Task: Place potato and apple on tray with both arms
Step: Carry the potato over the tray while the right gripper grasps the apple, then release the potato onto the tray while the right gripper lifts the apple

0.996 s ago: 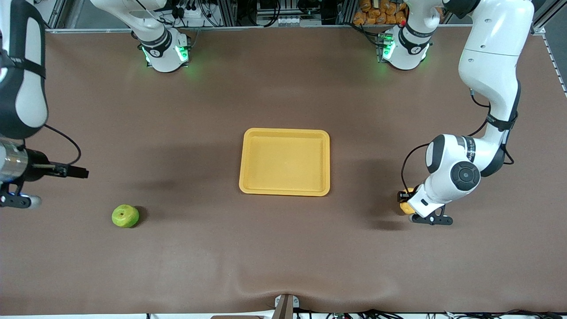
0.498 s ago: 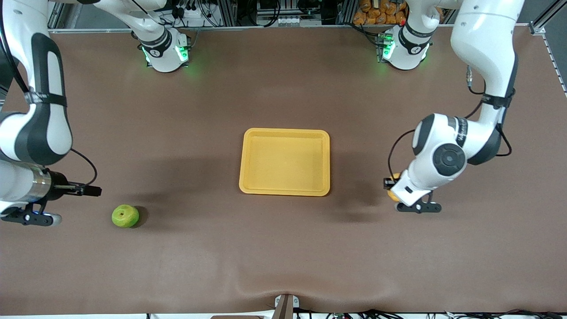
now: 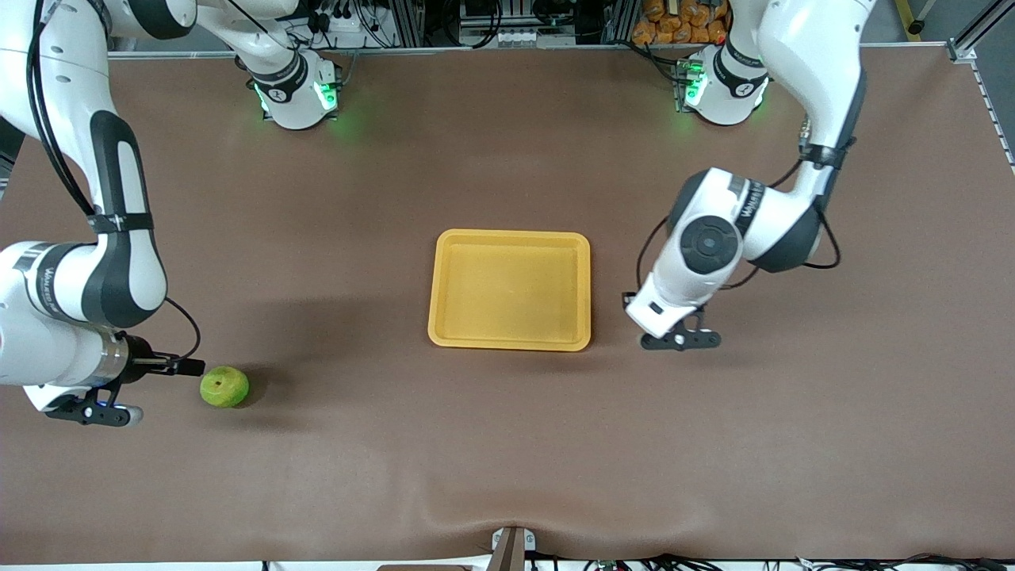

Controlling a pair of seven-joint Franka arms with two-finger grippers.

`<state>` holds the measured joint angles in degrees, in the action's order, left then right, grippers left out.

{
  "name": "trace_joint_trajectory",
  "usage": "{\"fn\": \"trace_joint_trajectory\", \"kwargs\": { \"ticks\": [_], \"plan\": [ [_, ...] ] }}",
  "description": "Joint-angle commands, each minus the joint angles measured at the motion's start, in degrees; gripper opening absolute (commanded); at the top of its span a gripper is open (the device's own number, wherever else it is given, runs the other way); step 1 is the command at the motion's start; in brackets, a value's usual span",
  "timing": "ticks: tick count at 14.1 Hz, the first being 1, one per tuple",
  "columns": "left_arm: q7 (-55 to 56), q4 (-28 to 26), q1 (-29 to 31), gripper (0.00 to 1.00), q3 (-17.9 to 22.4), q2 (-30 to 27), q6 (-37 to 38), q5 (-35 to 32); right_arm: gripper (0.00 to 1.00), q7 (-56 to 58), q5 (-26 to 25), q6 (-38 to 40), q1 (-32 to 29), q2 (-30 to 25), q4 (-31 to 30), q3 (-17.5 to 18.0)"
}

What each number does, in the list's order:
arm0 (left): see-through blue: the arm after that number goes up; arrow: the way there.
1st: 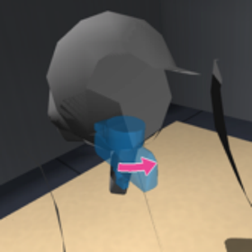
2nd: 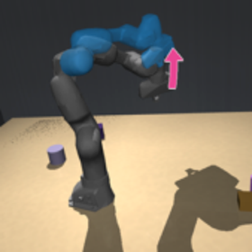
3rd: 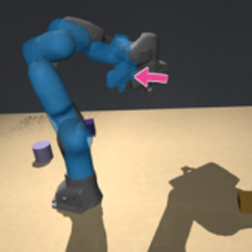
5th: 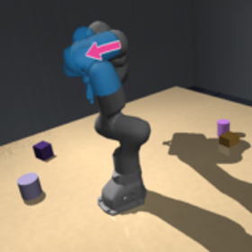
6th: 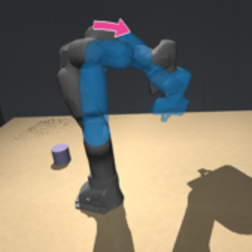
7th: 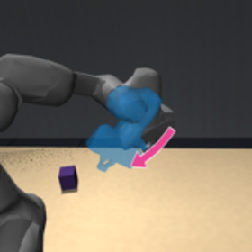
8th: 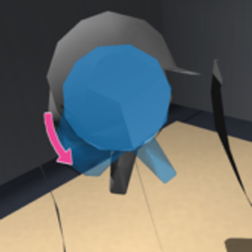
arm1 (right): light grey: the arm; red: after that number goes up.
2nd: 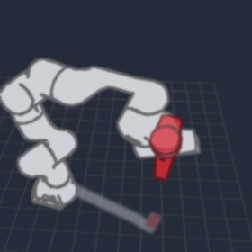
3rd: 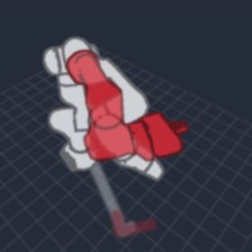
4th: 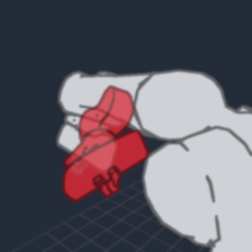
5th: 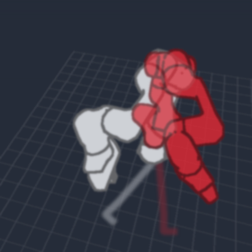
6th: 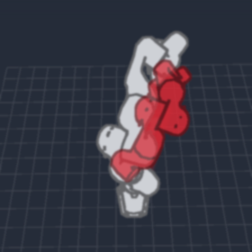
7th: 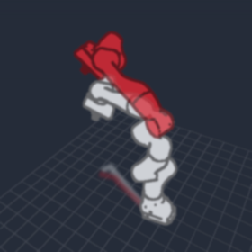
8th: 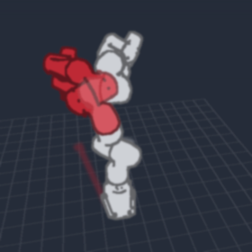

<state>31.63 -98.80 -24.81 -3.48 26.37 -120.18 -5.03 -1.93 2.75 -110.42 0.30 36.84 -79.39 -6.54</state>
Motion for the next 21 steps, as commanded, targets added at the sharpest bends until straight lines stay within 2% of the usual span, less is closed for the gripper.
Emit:
{"fn": "trace_joint_trajectory", "kwargs": {
  "ticks": [1,4,6,10,13,17,21],
  "plan": [
    [5.7,1.4,-4.4,0.0,0.4,-1.0,3.5,-1.2,1.0,0.1,1.0,-3.2,-0.8,1.7,0.2,0.6],
    [10.8,2.3,-8.9,0.0,0.5,-0.3,3.8,-1.4,1.0,0.1,1.0,-6.6,-0.6,3.9,0.2,0.6],
    [15.2,2.4,-11.6,0.0,0.4,0.5,3.8,-5.1,1.0,0.1,1.1,-8.0,-0.5,5.6,0.2,0.6],
    [18.8,2.5,-16.0,0.0,0.5,3.2,6.3,-7.1,1.0,0.0,2.8,-11.0,-0.3,7.6,0.2,0.7],
    [23.4,5.5,-16.7,0.0,0.3,7.1,6.3,-12.2,1.0,0.1,3.9,-13.4,-0.4,9.1,0.1,0.7],
    [25.2,10.1,-18.4,0.0,0.5,12.5,6.3,-12.7,1.0,0.1,3.9,-13.5,-0.3,10.1,0.0,0.7],
    [25.3,10.3,-18.4,0.0,0.4,14.8,5.7,-13.7,1.0,0.1,4.0,-13.5,0.0,10.4,-2.2,0.7]
  ]
}}
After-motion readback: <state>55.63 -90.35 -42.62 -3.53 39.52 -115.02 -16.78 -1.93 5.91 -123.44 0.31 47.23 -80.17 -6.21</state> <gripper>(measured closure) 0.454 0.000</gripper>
